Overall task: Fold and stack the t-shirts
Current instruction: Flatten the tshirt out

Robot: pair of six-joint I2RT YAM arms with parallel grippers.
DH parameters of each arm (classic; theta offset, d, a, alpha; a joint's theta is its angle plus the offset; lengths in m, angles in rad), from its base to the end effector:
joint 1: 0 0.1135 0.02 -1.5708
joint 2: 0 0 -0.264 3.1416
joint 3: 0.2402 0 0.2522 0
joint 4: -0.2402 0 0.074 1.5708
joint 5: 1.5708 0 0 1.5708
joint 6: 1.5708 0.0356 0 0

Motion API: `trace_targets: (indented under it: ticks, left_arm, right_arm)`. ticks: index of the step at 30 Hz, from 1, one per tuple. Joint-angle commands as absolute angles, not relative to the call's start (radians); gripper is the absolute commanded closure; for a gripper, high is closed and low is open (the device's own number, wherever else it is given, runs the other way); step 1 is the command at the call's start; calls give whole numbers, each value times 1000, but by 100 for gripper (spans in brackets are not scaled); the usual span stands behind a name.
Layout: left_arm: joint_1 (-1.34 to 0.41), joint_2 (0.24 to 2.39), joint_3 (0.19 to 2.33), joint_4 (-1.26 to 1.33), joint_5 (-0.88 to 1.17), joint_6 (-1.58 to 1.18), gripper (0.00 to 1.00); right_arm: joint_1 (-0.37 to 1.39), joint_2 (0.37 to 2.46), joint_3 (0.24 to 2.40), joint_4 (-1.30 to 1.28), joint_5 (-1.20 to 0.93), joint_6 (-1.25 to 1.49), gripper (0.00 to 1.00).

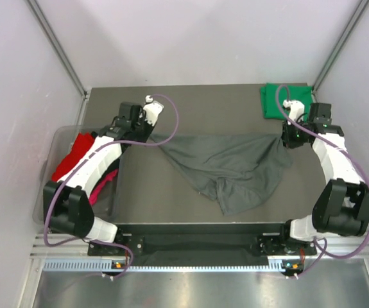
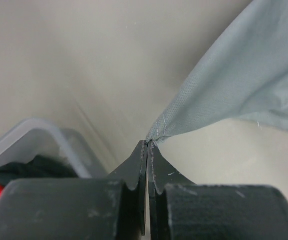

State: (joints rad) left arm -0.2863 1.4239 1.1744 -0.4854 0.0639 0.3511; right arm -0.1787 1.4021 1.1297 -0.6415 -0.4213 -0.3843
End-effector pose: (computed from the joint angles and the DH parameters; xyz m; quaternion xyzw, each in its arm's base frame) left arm 0.3013 -0.0911 0.2989 0.2985 0.8634 -0.0160 0.4064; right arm 0.2907 -0.0377 0.2813 -0.1621 0.9138 0.1025 0.3580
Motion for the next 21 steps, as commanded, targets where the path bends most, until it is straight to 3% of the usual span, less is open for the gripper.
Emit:
trace_targets:
  ticks: [1,7,12,15,18,19,21]
  left_arm:
    - [-282,1446,1224,-304,37,272,100]
    - [-282,1468,1224,-293,51,252,99]
    - [-282,1453,1167,-264,64,255,100]
    - [-284,1462,1173,-265,66,256,100]
    - [-284,1471,1192,-271,74,244,100]
    - [-284,1476,1203,-275,77,238,100]
    - [-282,1477,1209,-284,86,230,100]
  right_arm:
    - [-184,1408,1149,-585,-451,-370,98]
    - [-187,1394,1095,-552,-403,-393,98]
    - [-186,1378,1060,-514,-315,-376,86]
    - [-187,1339,1055,-506,-301,-382,86]
    - [-189,1286,1066,-508,-232,-383,72]
    - [-189,1264,1065,-502,-206,-377,61]
    - [-189,1185,1058,-488,-172,-383,55]
